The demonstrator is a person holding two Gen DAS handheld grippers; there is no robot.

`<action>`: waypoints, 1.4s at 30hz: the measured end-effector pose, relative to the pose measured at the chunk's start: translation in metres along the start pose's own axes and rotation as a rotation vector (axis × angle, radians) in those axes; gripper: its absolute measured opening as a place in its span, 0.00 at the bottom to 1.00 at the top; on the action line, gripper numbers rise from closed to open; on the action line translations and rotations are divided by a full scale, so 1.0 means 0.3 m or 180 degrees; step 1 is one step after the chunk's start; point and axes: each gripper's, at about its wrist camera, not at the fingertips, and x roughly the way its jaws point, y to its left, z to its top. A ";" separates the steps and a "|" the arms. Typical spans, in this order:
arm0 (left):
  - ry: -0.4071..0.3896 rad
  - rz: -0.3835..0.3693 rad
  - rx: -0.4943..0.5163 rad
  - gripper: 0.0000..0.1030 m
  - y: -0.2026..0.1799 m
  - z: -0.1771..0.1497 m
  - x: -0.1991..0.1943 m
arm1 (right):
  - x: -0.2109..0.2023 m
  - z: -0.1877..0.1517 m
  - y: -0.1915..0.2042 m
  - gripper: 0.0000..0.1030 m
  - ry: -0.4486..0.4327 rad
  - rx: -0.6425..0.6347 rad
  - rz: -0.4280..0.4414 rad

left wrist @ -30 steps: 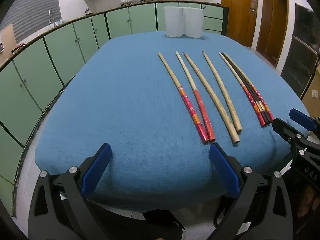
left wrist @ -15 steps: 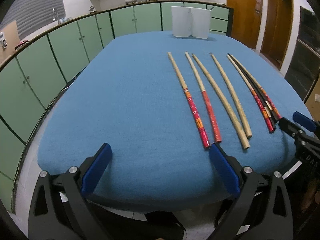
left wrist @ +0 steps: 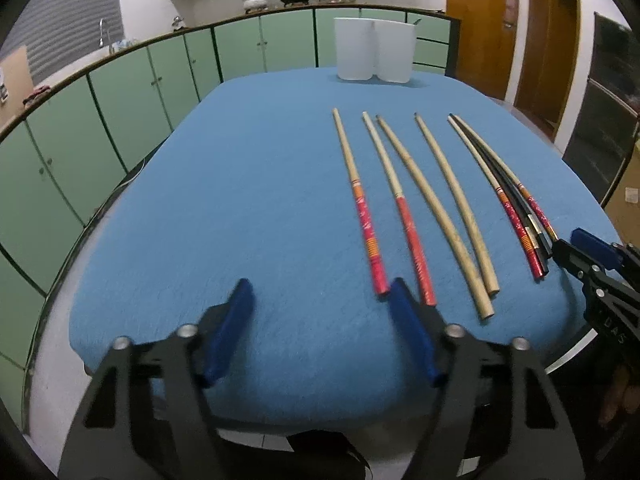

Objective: Organize utensils
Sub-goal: 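Grasp a red-patterned chopstick with the left gripper while the right grasps another, then lift both chopsticks and lower them upright into the white holder cups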

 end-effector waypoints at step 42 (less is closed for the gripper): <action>-0.0035 -0.0429 -0.0157 0.34 0.041 0.022 -0.076 | -0.216 0.140 -0.077 0.07 -0.0357 0.0279 0.0255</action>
